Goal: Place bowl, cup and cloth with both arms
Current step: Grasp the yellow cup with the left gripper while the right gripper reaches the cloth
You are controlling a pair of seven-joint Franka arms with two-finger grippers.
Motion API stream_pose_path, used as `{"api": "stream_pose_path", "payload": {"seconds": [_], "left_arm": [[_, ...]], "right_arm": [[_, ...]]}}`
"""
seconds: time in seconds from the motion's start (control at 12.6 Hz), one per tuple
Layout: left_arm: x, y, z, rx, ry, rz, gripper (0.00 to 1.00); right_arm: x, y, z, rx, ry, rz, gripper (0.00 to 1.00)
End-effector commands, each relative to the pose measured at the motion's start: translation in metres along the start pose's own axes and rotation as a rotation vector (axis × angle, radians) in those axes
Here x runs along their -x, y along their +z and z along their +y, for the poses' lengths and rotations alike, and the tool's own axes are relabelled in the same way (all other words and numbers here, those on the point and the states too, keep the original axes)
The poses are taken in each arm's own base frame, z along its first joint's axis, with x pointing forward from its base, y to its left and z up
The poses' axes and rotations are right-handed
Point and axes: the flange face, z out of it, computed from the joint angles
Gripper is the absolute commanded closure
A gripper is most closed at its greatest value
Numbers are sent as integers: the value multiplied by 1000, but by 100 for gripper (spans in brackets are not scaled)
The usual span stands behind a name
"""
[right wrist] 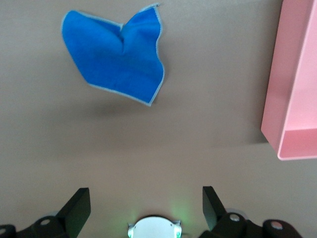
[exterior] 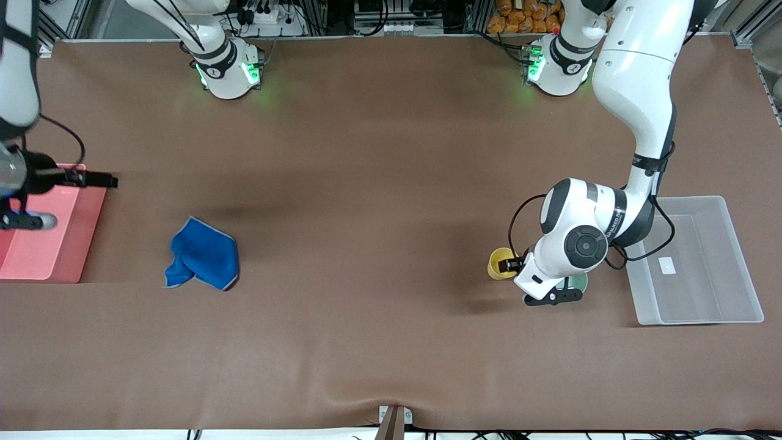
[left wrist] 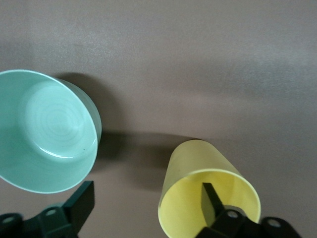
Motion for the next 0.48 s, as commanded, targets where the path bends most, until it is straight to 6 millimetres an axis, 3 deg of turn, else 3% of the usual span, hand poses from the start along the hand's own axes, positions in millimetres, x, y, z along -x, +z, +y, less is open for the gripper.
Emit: {"api": "stream_pose_path", "payload": {"seconds": [0.0, 0.08, 0.24, 0.32, 0.4], "left_arm": [[3, -3, 11, 27, -51, 31, 33], [5, 3, 17, 22, -58, 27, 44], [9, 3, 26, 17, -45, 29, 92], [9, 3, 25, 15, -49, 28, 100], [10, 2, 26, 15, -47, 28, 100]], "right_arm": [[-42, 33, -3, 1, 7, 31, 0], [-51, 37, -4, 4, 3, 58, 0], [-56, 47, 4, 3, 1, 50, 0], [-58, 51, 6, 3, -37, 46, 0], [-59, 57, 13, 2, -72, 57, 0]]}}
